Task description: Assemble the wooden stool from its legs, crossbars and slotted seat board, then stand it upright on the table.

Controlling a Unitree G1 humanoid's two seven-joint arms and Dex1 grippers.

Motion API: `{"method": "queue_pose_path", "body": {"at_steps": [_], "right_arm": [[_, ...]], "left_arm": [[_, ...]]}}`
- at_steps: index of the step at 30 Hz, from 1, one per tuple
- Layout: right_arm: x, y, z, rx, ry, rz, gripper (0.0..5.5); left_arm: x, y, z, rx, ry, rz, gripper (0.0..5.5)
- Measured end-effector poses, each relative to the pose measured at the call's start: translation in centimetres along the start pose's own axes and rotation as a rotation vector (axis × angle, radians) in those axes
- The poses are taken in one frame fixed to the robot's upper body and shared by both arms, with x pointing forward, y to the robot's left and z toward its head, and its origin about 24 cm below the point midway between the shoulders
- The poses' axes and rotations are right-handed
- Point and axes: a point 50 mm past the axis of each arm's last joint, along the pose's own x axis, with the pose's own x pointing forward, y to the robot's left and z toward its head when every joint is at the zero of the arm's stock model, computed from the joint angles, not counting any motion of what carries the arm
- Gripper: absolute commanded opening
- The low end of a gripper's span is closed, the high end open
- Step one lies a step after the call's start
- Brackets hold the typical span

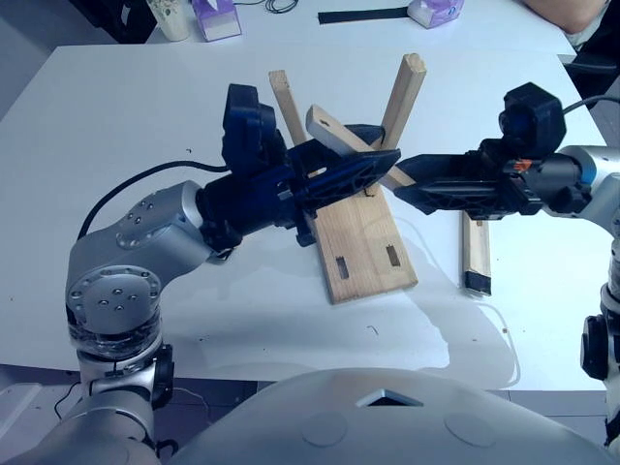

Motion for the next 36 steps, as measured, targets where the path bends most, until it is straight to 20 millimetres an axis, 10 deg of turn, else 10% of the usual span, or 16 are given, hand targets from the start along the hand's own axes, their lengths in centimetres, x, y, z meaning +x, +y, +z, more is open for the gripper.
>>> {"method": "queue_pose_path", "body": {"at_steps": [17, 24, 32, 36], "right_arm": [[-0.7, -0.9, -1.1, -0.067, 0.095, -0.147, 2.64], [-4.3, 0.5, -2.8, -0.088, 0.085, -0.393, 2.64], [-5.4, 2.1, -4.1, -0.117, 0.037, -0.553, 2.64], [-4.6, 1.5, -4.5, -0.117, 0.041, -0.537, 2.64]], "left_arm": [[-1.7, 0.8, -0.1, 0.069, 0.097, 0.032, 1.31], [-8.7, 2.4, 3.4, 0.272, 0.315, 0.189, 1.31], [-13.9, 9.2, 5.8, 0.626, 0.478, 0.447, 1.31], [-15.7, 12.7, 1.8, 0.747, 0.585, 0.532, 1.31]]}}
